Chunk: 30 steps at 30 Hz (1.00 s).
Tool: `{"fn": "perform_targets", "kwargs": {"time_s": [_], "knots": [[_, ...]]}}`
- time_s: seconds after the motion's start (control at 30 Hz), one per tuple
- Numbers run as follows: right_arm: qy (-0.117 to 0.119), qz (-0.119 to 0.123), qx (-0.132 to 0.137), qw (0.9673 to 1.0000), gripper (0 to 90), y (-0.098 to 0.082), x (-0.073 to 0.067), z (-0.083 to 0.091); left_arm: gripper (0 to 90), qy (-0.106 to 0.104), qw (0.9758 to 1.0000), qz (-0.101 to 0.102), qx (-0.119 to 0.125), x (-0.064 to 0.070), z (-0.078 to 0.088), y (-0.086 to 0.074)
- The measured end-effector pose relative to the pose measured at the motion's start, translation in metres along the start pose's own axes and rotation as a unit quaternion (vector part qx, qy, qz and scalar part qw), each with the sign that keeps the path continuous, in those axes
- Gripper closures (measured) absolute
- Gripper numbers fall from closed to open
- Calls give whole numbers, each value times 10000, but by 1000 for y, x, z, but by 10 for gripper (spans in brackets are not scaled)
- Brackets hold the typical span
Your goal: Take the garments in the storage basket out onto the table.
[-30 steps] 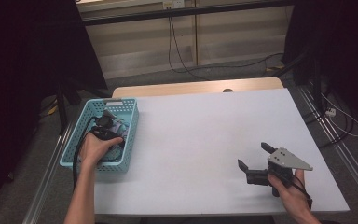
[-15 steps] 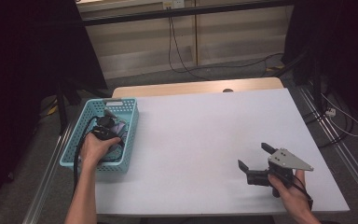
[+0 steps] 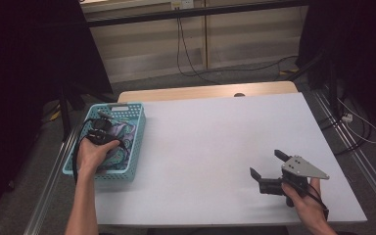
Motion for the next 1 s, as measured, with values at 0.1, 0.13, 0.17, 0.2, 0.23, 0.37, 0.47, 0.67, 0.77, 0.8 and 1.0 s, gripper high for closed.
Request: {"fn": "perform_targets", "kwargs": {"time_s": [0.1, 0.13, 0.17, 0.2, 0.23, 0.37, 0.47, 0.67, 0.77, 0.8, 1.0], "knots": [[-6, -1, 6, 10000, 0, 0, 0, 0, 694, -5, 9998, 2, 190, -1, 5, -4], [-2, -9, -1, 10000, 0, 0, 0, 0, 694, -25, 9996, -3, 265, -2, 8, -5], [-2, -9, -1, 10000, 0, 0, 0, 0, 694, -31, 9995, 20, 316, -3, 9, -6], [-4, -7, -2, 10000, 0, 0, 0, 0, 694, -10, 9993, 33, 381, -4, 12, -8], [-4, -1, -1, 10000, 1, 0, 0, 0, 693, 0, 9991, 29, 429, -4, 14, -9], [11, 3, 15, 10000, 0, 0, -1, 0, 693, -6, 9980, 17, 629, -5, 25, -15], [1, -8, -3, 10000, 0, 0, -1, 0, 693, 32, 9965, 42, 839, -6, 36, -20], [18, 19, 6, 10000, 1, 0, -2, 0, 690, 5, 9921, 205, 1237, -6, 52, -26], [17, 11, 20, 10000, 0, 1, -1, 1, 691, 2, 9895, 230, 1424, -5, 60, -30], [14, 11, 21, 10000, 1, 1, -1, 1, 691, 33, 9889, 225, 1471, -5, 63, -31], [16, 1, 27, 10000, 1, 0, -1, 1, 691, -2, 9801, 269, 1969, -7, 78, -38]]}}
Point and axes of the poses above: each handheld gripper's, and its own axes: z roughly backward along the jaws, y roughly out of its top, x roughly to its right, the point moved 3 cm from there along -z, roughly forward along the jaws, and after that the axes turned 14 degrees about -x, right-handed, at the moved point
